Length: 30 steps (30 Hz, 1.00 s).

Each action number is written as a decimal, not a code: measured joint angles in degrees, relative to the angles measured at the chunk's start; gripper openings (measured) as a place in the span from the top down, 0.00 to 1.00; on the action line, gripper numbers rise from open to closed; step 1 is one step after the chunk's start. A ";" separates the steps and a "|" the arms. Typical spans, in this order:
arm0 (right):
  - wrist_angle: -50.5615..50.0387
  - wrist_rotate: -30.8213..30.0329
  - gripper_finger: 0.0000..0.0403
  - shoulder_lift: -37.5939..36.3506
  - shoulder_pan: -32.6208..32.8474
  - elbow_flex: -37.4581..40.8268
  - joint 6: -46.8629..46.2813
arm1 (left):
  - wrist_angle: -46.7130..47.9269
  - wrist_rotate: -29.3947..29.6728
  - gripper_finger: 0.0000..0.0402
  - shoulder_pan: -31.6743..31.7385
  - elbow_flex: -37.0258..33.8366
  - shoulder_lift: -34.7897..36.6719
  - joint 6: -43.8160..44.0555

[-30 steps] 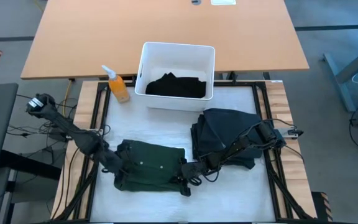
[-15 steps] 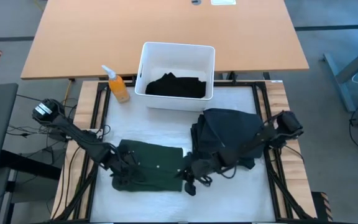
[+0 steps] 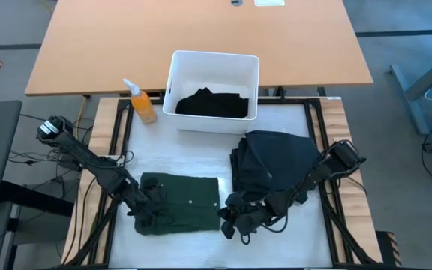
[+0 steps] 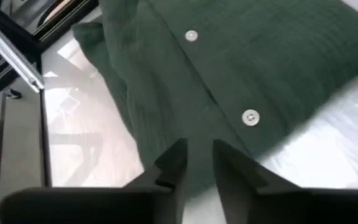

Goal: Fold laundry
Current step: Stack the folded green polo shirt on top of the folded black short

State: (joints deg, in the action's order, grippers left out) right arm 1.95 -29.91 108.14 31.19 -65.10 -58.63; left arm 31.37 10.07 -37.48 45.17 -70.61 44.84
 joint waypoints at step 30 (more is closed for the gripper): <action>20.79 -16.86 0.39 4.66 3.95 12.35 -29.09 | -23.40 28.13 0.48 -6.22 1.53 -29.77 4.06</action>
State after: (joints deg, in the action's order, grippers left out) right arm 22.74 -46.77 112.80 35.14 -52.76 -87.73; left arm 7.97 38.20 -43.70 46.70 -100.38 48.90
